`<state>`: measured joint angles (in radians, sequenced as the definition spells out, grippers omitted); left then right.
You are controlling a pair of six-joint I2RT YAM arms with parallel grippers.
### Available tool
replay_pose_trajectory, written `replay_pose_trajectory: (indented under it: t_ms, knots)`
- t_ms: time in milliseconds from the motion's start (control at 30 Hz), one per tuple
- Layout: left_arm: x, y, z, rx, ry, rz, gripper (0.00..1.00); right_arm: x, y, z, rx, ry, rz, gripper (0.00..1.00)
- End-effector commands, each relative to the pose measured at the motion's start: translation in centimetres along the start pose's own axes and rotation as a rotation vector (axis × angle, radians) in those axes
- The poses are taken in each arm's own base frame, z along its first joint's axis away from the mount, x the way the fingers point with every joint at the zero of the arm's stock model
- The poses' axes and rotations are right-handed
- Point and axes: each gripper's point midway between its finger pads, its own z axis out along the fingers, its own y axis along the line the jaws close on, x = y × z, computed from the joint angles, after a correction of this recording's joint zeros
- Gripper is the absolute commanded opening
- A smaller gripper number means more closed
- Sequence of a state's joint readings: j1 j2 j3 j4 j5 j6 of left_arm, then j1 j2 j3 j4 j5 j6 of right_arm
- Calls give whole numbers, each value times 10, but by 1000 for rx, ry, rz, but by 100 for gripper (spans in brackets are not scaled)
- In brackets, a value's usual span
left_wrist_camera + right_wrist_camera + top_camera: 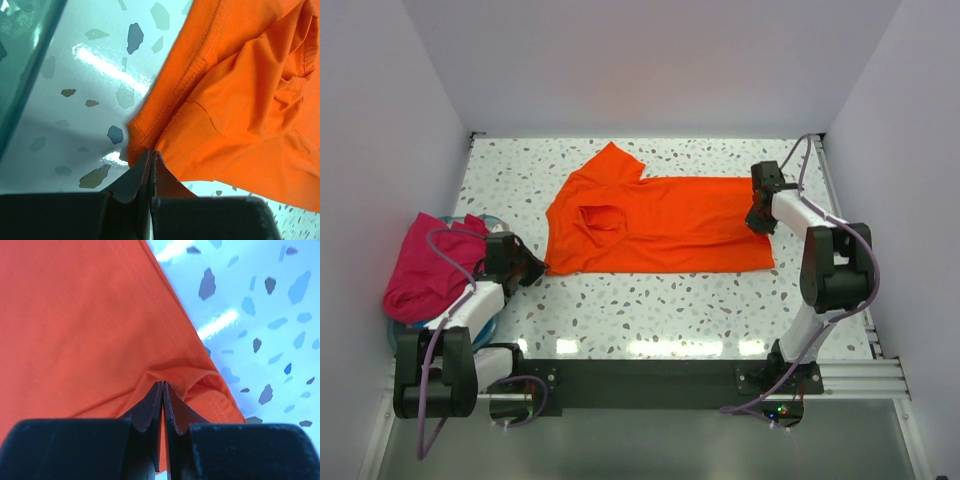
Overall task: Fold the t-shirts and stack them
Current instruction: Fold the tshirt
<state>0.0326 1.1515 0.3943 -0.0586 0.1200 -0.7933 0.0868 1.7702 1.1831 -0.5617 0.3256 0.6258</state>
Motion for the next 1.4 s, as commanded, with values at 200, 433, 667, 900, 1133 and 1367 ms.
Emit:
replay_pose_trajectory:
  t_ms: [200,433,667,900,1133,1367]
  knots:
    - [-11,-11,-4,51,-42,4,0,-45,0,-1,36,-67,7,11]
    - [-9,-10,-5,51,-40,5,2,-33,-25,-45,4,-116,64,65]
    - [-10,-8,-9,44,-51,7,3,39,-66,-56,-12,-52,70,64]
    - [-11,-8,-10,41,-54,7,3,62,-60,-43,-56,2,89,64]
    - [-12,-5,-9,29,-63,9,3,49,-55,-30,-21,-24,107,65]
    - [-7,2,-4,8,-45,10,2,43,-54,-11,19,-21,107,48]
